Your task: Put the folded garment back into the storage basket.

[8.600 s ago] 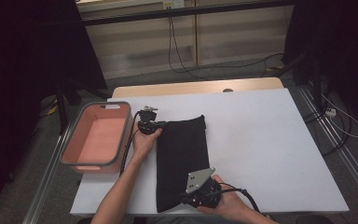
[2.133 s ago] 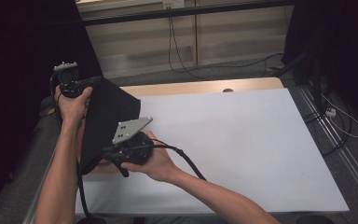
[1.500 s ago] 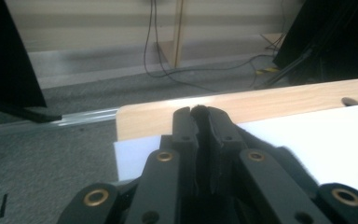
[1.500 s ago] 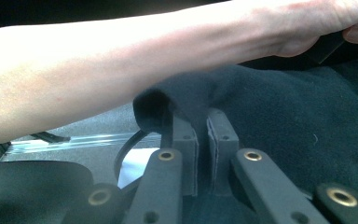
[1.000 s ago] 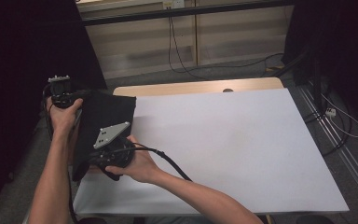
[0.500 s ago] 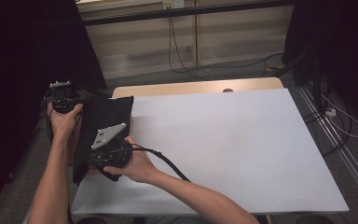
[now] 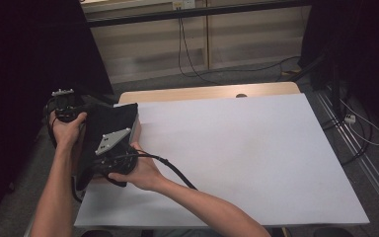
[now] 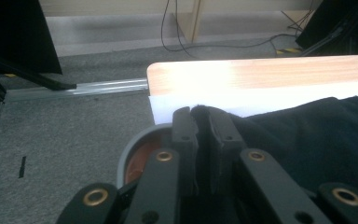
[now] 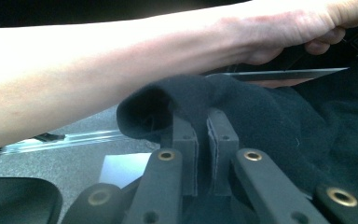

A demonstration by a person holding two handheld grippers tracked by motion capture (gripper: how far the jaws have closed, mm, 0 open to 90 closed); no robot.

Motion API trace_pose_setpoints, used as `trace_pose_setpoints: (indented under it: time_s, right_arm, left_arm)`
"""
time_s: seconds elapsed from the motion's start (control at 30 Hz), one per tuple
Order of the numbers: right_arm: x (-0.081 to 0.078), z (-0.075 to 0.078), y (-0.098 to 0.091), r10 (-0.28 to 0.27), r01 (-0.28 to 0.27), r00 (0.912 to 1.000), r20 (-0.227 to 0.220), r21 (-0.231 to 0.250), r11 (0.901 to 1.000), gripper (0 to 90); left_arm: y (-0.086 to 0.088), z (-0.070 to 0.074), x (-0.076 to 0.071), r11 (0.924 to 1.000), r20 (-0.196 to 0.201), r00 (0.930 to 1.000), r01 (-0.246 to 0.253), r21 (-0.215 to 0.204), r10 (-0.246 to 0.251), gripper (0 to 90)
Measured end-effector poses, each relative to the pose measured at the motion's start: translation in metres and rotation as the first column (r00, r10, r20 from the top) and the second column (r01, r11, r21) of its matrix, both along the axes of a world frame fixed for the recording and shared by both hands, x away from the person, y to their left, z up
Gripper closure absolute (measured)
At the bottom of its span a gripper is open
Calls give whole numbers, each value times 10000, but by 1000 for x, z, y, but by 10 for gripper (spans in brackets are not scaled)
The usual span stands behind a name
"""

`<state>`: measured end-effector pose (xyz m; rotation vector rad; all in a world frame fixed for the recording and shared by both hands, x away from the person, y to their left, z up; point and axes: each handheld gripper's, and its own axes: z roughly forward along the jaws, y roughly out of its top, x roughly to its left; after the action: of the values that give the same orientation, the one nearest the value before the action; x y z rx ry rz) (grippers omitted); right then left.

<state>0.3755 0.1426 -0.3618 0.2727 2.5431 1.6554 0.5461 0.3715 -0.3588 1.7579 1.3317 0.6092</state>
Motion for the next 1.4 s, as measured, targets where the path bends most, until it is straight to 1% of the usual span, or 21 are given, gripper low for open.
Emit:
trace_pose_setpoints:
  time_s: [0.1,0.13,0.23,0.27,0.37,0.43,0.47,0.5,0.57,0.7,0.77,0.87,0.97,1.0,1.03,1.07,1.1,1.13,1.2,1.3,1.4]
  right_arm:
    - [2,-1,1,-59,59,10000,-46,-16,10000,846]
    - [3,-2,1,-83,82,10000,-54,-55,10000,845]
    - [6,-5,2,-171,171,9998,-128,-53,9998,845]
    - [7,-5,3,-187,186,9997,-136,-33,9998,845]
    - [6,-8,7,-144,143,9998,-165,-62,9999,845]
    - [5,-10,8,-117,115,9998,-154,-143,9998,845]
    - [5,-10,9,-111,108,9998,-168,-156,9998,845]
    - [5,-11,9,-114,111,9997,-195,-163,9998,845]
    - [5,-11,9,-126,123,9997,-211,-142,9998,845]
    - [6,-13,11,-131,127,9996,-237,-172,9998,845]
    - [6,-14,11,-135,131,9996,-255,-167,9998,845]
    - [6,-14,12,-128,124,9996,-260,-145,9998,845]
    - [8,-14,12,-171,168,9994,-294,-103,9998,845]
    - [8,-14,12,-168,165,9994,-292,-108,9998,845]
    - [9,-15,11,-164,161,9994,-307,-112,9998,844]
    - [10,-15,11,-187,183,9994,-305,-126,9998,844]
    - [10,-15,11,-241,237,9993,-288,-147,9996,844]
    - [11,-16,11,-289,284,9991,-325,-146,9995,844]
    - [13,-17,11,-329,324,9988,-373,-129,9994,844]
    - [15,-18,11,-374,370,9985,-399,-92,9993,844]
    - [15,-18,14,-346,342,9986,-409,-113,9994,844]
  left_arm:
    - [0,-1,2,10000,51,10000,-44,8,44,828]
    - [0,-2,3,9999,18,10000,13,111,-13,827]
    - [-1,-5,4,9998,15,10000,3,174,-3,826]
    - [-1,-5,4,9999,30,10000,-33,99,33,826]
    - [-1,-10,4,9999,-154,9999,38,154,-36,826]
    - [0,-12,4,9995,-209,9994,275,129,-273,826]
    - [0,-13,4,9992,-235,9992,331,227,-325,826]
    - [0,-14,4,9988,-232,9993,317,365,-308,826]
    - [0,-15,4,9991,-289,9992,274,308,-265,826]
    - [-1,-20,6,9985,-363,9987,362,404,-348,824]
    - [-2,-22,7,9989,-410,9988,290,362,-275,823]
    - [-2,-24,8,9986,-485,9986,254,472,-231,822]
    - [-1,-23,7,9990,-456,9990,59,451,-38,809]
    - [-1,-22,6,9993,-378,9993,-60,368,74,788]
    - [-1,-21,5,9994,-324,9994,-139,314,149,720]
    - [0,-20,4,9993,-248,9996,-127,361,136,669]
    - [0,-18,3,9984,-258,9996,-72,566,87,650]
    - [0,-16,1,9979,-275,9996,-70,645,88,604]
    - [0,-14,-2,9977,-221,9997,-35,672,50,513]
    - [1,-13,-6,9978,-226,9997,32,661,-17,467]
    - [5,-14,-9,9990,-202,9997,-87,440,96,418]
